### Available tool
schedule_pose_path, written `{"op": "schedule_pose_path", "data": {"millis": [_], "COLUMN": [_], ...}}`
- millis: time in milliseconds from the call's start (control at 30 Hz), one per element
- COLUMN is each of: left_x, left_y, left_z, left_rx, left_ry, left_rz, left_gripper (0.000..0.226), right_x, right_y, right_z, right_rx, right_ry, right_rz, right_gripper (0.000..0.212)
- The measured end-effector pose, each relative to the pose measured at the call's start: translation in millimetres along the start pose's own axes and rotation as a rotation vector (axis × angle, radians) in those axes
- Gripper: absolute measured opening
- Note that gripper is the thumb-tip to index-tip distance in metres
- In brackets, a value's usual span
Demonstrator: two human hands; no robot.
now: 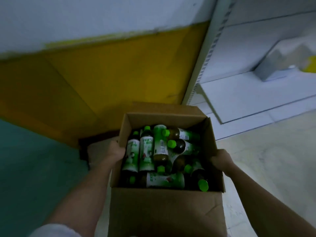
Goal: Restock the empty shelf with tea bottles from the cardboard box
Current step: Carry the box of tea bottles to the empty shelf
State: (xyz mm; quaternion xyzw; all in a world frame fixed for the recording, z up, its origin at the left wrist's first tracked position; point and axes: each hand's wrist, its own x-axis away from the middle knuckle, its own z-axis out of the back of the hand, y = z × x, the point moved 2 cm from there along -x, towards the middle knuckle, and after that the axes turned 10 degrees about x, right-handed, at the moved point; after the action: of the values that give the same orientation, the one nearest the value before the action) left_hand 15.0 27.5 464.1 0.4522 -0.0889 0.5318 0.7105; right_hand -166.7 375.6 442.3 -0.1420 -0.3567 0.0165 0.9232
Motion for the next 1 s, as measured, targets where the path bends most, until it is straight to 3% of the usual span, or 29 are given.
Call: {"op": "schedule_pose_path", "data": {"millis": [67, 233, 500, 633, 767, 1000], "left_x": [19.9, 66.2, 158.4, 213.5, 264.2, 340.6], "left_y": [18.5, 75.2, 211.3, 279.0, 328.7, 429.1], "left_z": [-6.5, -36.9, -121.3, -179.9, -235.4, -354.9], "left_rx": [-0.032, -0.226, -0.329, -0.382, -0.414, -0.373], "left_ry": [-0.066, -0.141, -0.263, -0.316, -0.307, -0.367], "left_rz": [-0.065, -0.196, -0.494, -0.537, -0.586, -0.676], "left_gripper": [0.008, 0.027, 0.029, 0.013, 0.017, 0.007], "right_x": [32.6, 99.9, 166.7, 178.9, 196.8, 199.4], "right_y": [25.5, 87.8, 208.1, 278.5, 342.4, 460.6], "right_z": [14.6, 64.7, 166.6, 232.5, 291.0, 386.6], "right_rx": [-0.051, -0.136, -0.335, -0.42, -0.38, -0.377], "right_ry": [0.013, 0.096, 0.34, 0.41, 0.449, 0.512], "right_rz": [-0.064, -0.161, -0.263, -0.289, -0.311, -0.361], "right_gripper": [0.022, 0.02, 0.014, 0.011, 0.007, 0.021]}}
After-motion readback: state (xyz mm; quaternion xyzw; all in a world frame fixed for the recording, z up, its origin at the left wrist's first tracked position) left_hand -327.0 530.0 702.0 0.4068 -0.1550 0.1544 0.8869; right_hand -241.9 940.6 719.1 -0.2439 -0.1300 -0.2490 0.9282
